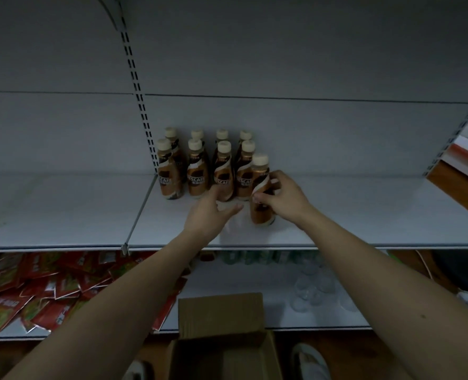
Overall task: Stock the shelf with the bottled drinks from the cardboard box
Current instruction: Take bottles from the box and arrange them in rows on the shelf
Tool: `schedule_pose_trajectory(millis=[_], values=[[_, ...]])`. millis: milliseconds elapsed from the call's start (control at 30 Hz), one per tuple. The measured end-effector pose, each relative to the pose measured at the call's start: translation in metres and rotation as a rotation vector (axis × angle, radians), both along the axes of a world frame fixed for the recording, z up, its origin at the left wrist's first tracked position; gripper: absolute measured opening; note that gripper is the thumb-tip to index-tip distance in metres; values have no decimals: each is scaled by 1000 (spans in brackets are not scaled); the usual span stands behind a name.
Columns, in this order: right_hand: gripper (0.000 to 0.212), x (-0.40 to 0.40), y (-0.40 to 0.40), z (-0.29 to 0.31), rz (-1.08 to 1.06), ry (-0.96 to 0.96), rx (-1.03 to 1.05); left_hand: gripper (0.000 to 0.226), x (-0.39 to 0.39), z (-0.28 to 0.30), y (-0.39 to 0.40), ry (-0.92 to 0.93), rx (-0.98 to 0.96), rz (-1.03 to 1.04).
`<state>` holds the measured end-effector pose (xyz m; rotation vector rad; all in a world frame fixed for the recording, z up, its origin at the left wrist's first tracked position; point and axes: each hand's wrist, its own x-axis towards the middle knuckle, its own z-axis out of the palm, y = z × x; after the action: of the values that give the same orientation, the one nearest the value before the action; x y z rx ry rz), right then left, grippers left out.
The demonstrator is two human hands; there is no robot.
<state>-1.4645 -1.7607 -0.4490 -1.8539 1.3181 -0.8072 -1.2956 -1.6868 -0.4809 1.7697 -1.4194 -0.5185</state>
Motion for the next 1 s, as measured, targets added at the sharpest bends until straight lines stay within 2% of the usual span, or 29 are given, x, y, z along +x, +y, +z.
schedule_pose_trajectory(millis=[67, 167, 433, 633, 733, 800, 833, 867, 933, 1000], values=[[40, -7, -14, -3, -98, 14, -4, 39, 12, -5, -1, -148, -29, 57], [38, -9, -37, -7, -196, -22, -29, 28, 28, -16, -5, -197, -42, 118], [41, 4, -94, -19, -122, -65, -8, 22, 59, -41, -22, -258, -88, 218], [42, 17, -120, -30, -46, -100, 104, 12, 79, -41, -26, -214, -173, 279], [52, 18, -125, -31, -25, -87, 181, 15, 89, -33, -26, -163, -203, 345], [65, 16, -118, -27, -123, -84, 214, 22, 95, -24, -27, -91, -235, 386], [64, 16, -115, -24, -231, -100, 147, 25, 99, -20, -28, -57, -242, 409], [53, 16, -107, -16, -351, -141, 12, 30, 104, -17, -29, -23, -236, 429], [29, 25, -88, 4, -509, -222, -347, 51, 114, -9, -33, 35, -211, 431], [23, 50, -65, 33, -423, -277, -484, 75, 123, -2, -39, 82, -158, 384]])
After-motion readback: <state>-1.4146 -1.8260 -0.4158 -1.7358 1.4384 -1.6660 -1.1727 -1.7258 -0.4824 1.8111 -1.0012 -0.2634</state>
